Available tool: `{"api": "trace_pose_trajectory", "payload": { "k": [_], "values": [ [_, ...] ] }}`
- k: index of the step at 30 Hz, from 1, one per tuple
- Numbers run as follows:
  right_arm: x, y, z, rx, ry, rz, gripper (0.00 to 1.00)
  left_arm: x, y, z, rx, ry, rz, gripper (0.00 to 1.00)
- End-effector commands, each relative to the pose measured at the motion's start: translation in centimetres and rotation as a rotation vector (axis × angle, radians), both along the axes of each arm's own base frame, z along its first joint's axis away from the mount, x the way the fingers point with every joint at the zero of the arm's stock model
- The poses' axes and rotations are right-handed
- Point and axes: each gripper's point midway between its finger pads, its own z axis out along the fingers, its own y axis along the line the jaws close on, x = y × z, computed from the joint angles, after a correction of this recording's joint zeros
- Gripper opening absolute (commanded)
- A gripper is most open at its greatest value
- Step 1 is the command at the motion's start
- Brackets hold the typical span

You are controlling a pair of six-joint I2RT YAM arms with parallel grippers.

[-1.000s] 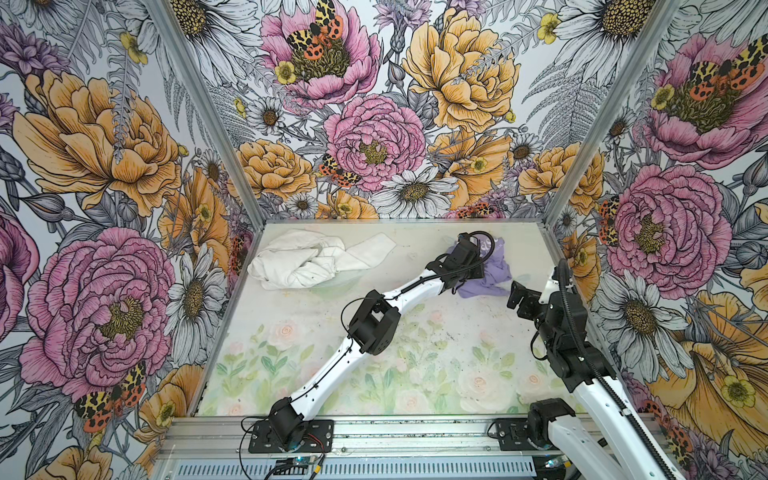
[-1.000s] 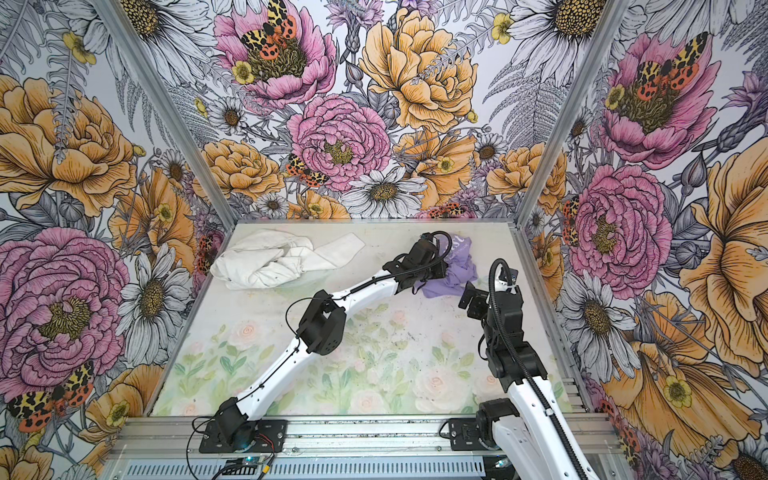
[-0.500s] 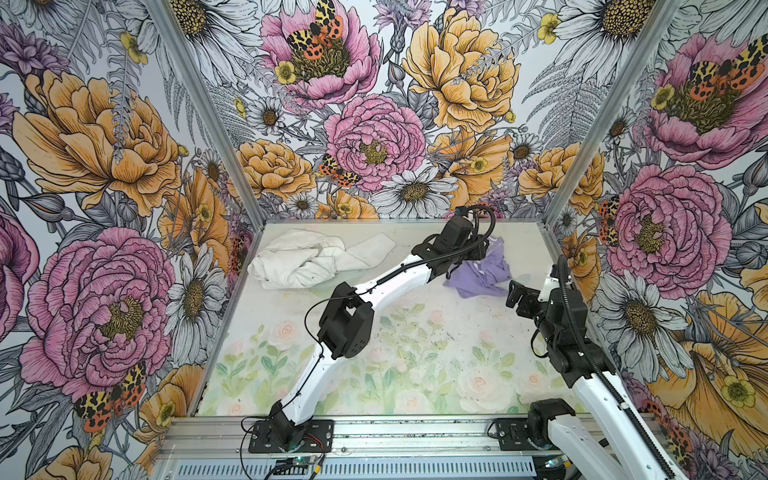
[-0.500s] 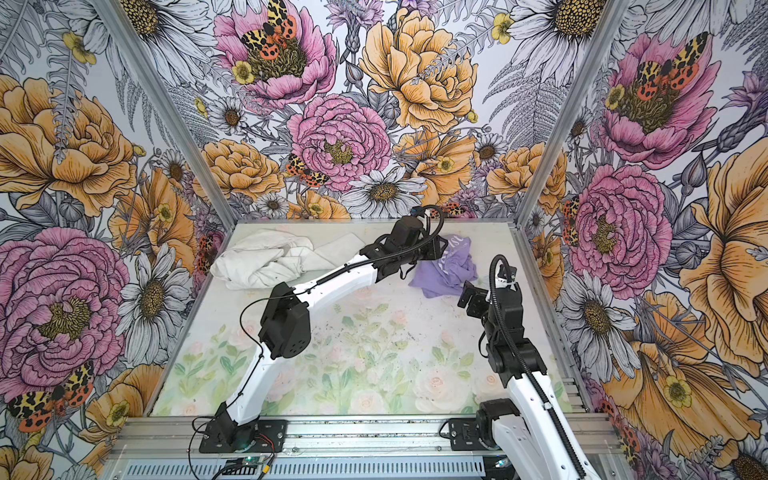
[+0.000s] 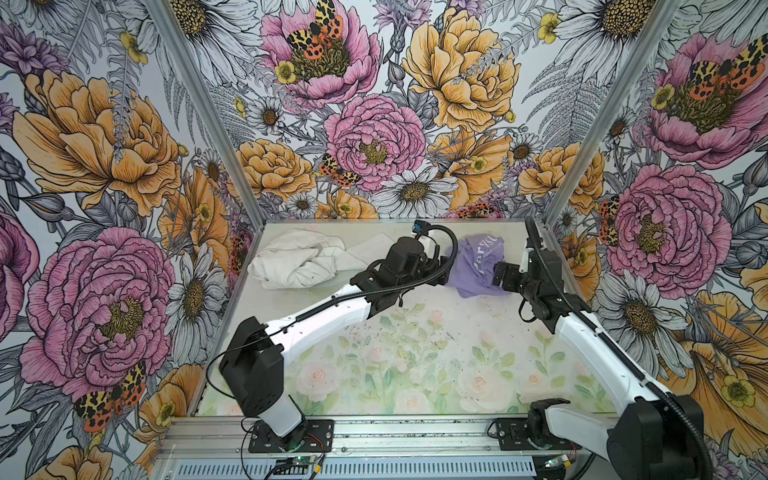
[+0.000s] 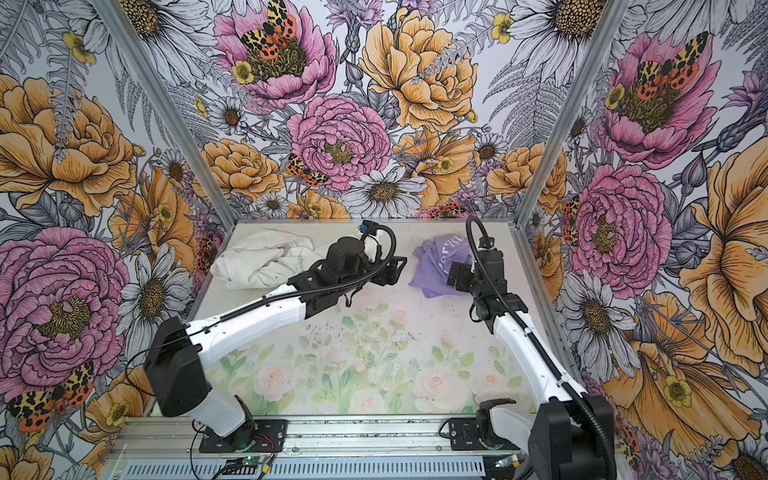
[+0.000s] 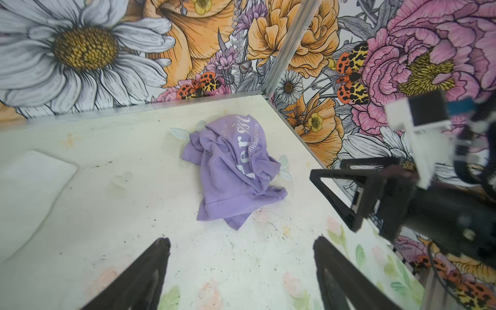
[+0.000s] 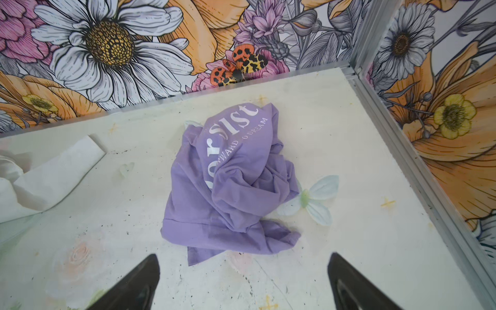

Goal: Pick out a specific cloth from the pile
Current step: 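Release the lavender shirt onto the table with the left gripper, then grasp the lavender shirt with the right gripper while the left arm withdraws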

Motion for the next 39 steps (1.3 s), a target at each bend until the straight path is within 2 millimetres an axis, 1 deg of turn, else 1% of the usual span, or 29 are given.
{"api": "trace_pose_trajectory", "payload": {
  "k": [1, 4, 7, 10, 13, 16, 19, 21, 23, 26, 28, 31, 32, 33, 34, 36, 39],
  "values": [
    [2.6, 0.3, 0.1, -0.016, 0.004, 0.029, 0.97, -0.9, 3.7, 1.2, 0.067, -0.121, 0.032, 0.99],
    [4.9, 0.4, -0.8, -0.038, 0.029, 0.03, 0.95, -2.4, 6.1, 1.2, 0.094, -0.148, 0.033, 0.99],
    [7.1, 0.7, -1.9, -0.04, 0.057, 0.039, 0.92, -3.5, 7.9, 1.1, 0.129, -0.17, 0.024, 0.99],
    [9.3, 1.4, -3.3, -0.013, 0.088, 0.055, 0.91, -4.5, 9.1, 0.8, 0.168, -0.198, 0.011, 0.99],
    [11.1, 1.8, -5.0, 0.0, 0.122, 0.055, 0.9, -5.0, 10.2, 0.4, 0.171, -0.228, 0.023, 0.99],
    [12.3, 1.8, -7.3, 0.003, 0.164, 0.043, 0.85, -5.0, 11.1, 0.4, 0.136, -0.252, 0.057, 0.99],
    [13.0, 2.0, -9.4, 0.015, 0.204, 0.044, 0.81, -5.0, 11.8, 1.1, 0.108, -0.257, 0.076, 0.99],
    [13.6, 2.3, -10.1, 0.028, 0.226, 0.053, 0.77, -5.0, 12.2, 1.2, 0.098, -0.256, 0.09, 0.99],
    [14.0, 2.4, -10.0, 0.029, 0.222, 0.055, 0.66, -5.1, 12.4, 1.2, 0.086, -0.253, 0.092, 0.99],
    [14.7, 1.9, -9.0, 0.022, 0.198, 0.049, 0.45, -5.2, 12.3, 1.1, 0.084, -0.251, 0.084, 0.99],
    [15.1, 1.3, -7.9, 0.027, 0.174, 0.037, 0.29, -5.3, 12.4, 1.1, 0.084, -0.253, 0.085, 0.99],
    [15.8, -0.5, -5.8, 0.034, 0.128, 0.003, 0.1, -5.3, 12.7, 1.2, 0.086, -0.26, 0.094, 0.99],
    [16.1, -1.3, -4.5, 0.038, 0.1, -0.013, 0.04, -5.4, 12.7, 1.3, 0.084, -0.263, 0.096, 0.99],
    [16.4, -2.1, -3.1, 0.041, 0.069, -0.026, 0.0, -5.4, 12.8, 1.4, 0.083, -0.266, 0.097, 0.99],
    [16.6, -2.7, -1.8, 0.044, 0.043, -0.035, 0.0, -5.4, 12.8, 1.5, 0.081, -0.268, 0.098, 0.99],
    [17.2, -4.4, 2.1, 0.042, -0.036, -0.062, 0.0, -5.4, 12.9, 1.6, 0.08, -0.271, 0.099, 0.99],
    [17.7, -6.3, 8.1, 0.041, -0.158, -0.085, 0.0, -5.4, 12.9, 1.5, 0.082, -0.271, 0.098, 0.99]
  ]
}}
